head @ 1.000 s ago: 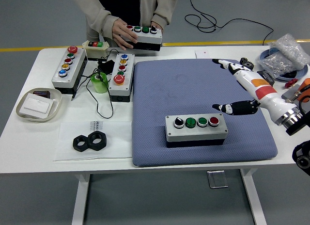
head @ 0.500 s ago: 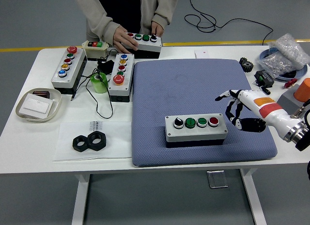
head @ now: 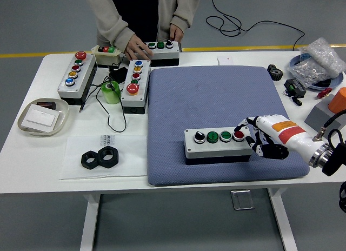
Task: Pick up the button,place it on the desk,press the button,press the button
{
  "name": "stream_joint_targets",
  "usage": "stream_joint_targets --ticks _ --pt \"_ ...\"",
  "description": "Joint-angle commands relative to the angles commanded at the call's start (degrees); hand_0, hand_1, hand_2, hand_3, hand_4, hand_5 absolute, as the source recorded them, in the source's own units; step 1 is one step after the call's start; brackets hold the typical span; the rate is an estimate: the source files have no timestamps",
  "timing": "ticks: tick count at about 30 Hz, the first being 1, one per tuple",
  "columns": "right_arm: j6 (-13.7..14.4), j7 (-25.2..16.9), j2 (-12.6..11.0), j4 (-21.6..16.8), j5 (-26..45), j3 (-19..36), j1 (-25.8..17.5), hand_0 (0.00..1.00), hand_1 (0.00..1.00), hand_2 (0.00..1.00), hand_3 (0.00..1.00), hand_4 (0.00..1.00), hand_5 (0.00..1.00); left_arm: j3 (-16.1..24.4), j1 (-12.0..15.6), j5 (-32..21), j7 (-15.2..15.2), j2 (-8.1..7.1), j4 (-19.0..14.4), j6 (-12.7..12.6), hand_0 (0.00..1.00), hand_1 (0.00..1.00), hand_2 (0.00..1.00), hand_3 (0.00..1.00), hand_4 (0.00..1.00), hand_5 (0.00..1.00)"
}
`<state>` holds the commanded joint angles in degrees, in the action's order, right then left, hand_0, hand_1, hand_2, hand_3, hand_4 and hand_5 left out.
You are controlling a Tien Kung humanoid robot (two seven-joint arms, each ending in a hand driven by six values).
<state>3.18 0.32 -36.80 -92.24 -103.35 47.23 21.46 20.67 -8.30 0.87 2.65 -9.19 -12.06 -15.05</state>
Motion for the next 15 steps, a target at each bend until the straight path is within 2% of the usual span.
stream_joint_targets --ticks 15 --pt "-1.0 0.8 0.8 2.7 -0.3 -1.3 0.7 0.27 0.043 0.166 0.689 0.426 0.002 -0.1 0.1 0.0 0.0 -0.01 0.0 0.0 0.741 0.824 0.845 0.817 0.604 0.998"
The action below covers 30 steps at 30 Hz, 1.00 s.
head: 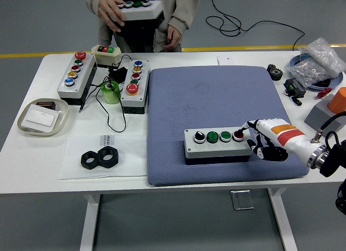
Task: Pick up the button,place it on the desk,press the button,press the button
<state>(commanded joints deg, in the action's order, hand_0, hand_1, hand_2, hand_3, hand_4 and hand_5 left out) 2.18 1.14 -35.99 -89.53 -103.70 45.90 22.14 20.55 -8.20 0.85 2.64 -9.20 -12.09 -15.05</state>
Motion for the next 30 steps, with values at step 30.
stream_joint_targets --ticks 30 --pt "2.2 -0.4 1.0 -3.3 -0.6 -0.6 1.4 0.269 0.042 0.165 0.687 0.426 0.002 -0.5 -0.5 -1.0 0.3 -0.03 0.0 0.1 0.743 0.825 0.846 0.817 0.604 0.998"
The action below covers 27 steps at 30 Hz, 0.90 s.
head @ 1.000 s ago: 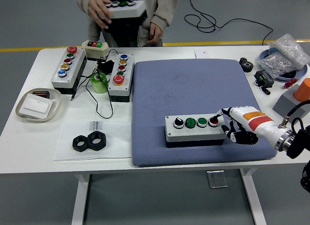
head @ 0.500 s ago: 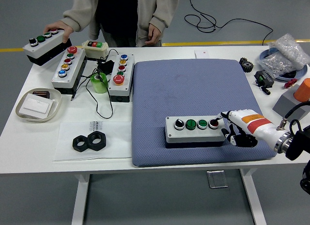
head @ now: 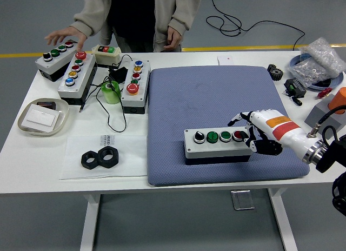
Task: Pick up the button,place it on the desk,press the button,press the button
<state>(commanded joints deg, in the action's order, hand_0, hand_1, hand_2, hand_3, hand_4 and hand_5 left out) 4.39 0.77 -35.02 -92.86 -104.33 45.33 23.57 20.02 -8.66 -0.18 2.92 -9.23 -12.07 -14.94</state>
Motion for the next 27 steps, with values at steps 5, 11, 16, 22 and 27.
stream_joint_targets --ticks 5,11,16,22,27 --pt "0.1 0.0 1.0 1.4 -0.6 -2.1 1.0 0.269 0.042 0.164 0.685 0.425 0.002 -0.2 -0.1 -0.3 0.1 -0.03 0.0 0.0 0.741 0.825 0.845 0.816 0.605 0.998" --pt "0.2 0.1 1.7 2.9 -1.0 -3.2 1.6 0.268 0.042 0.164 0.684 0.424 0.002 -0.2 -0.2 -0.3 0.1 -0.04 0.0 0.0 0.74 0.825 0.844 0.816 0.604 0.998" --pt "-0.8 0.8 1.8 3.8 -1.3 -3.8 1.7 0.269 0.042 0.165 0.684 0.424 0.002 -0.1 -0.2 -0.2 0.0 -0.04 0.0 0.0 0.74 0.824 0.845 0.816 0.604 0.998" --pt "-1.5 1.2 1.6 4.1 -1.5 -4.3 1.4 0.27 0.043 0.165 0.684 0.422 0.002 0.0 -0.2 -0.1 0.0 0.01 0.0 0.0 0.739 0.825 0.845 0.816 0.604 0.998" --pt "-1.9 1.3 1.5 3.8 -1.9 -4.9 1.3 0.27 0.043 0.165 0.685 0.421 0.002 0.1 -0.1 0.1 -0.1 0.05 0.0 -0.1 0.741 0.825 0.845 0.817 0.604 0.998"
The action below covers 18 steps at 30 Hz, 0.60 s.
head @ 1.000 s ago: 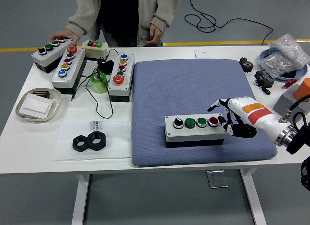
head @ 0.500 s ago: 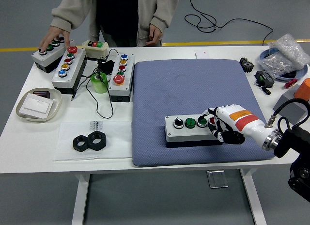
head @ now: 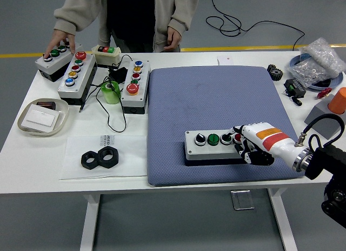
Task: Pick up the button,place it on the desk,press the button,press the button
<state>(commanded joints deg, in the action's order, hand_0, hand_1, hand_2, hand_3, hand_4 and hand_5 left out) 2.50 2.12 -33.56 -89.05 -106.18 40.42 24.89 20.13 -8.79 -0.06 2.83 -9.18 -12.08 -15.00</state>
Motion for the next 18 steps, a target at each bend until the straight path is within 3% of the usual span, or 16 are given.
stream_joint_targets --ticks 5,6,11,12,17,18 --pt "0.6 -0.2 -0.1 -0.8 0.2 1.5 -0.5 0.27 0.043 0.165 0.685 0.421 0.002 0.3 0.1 0.4 -0.1 0.04 0.0 0.0 0.741 0.825 0.845 0.817 0.604 0.998" --pt "1.0 -0.3 -0.2 -1.3 0.4 2.3 -0.7 0.294 0.055 0.178 0.695 0.462 0.002 0.3 0.2 0.5 -0.2 0.04 0.0 0.0 0.741 0.825 0.845 0.816 0.603 0.998" --pt "4.9 -0.6 -1.0 -3.6 1.4 5.6 -1.6 0.294 0.055 0.178 0.695 0.462 0.002 0.7 0.4 1.1 -0.3 -0.01 0.0 0.0 0.741 0.825 0.845 0.816 0.603 0.998" --pt "6.2 -0.5 -1.2 -4.2 1.6 6.6 -2.0 0.374 0.147 0.26 0.843 0.536 0.002 0.8 0.5 1.2 -0.3 -0.03 0.0 0.0 0.739 0.825 0.845 0.816 0.604 0.998" --pt "9.2 -0.5 -1.5 -5.2 5.0 9.7 -3.3 0.374 0.147 0.26 0.843 0.536 0.002 0.9 0.6 1.5 -0.4 -0.05 0.0 0.0 0.739 0.825 0.845 0.816 0.604 0.998" --pt "10.0 -0.9 -1.5 -5.1 7.2 10.8 -3.7 0.559 0.521 0.63 0.998 0.689 0.1 0.9 0.6 1.6 -0.4 -0.05 0.0 0.0 0.739 0.824 0.845 0.816 0.605 0.998"
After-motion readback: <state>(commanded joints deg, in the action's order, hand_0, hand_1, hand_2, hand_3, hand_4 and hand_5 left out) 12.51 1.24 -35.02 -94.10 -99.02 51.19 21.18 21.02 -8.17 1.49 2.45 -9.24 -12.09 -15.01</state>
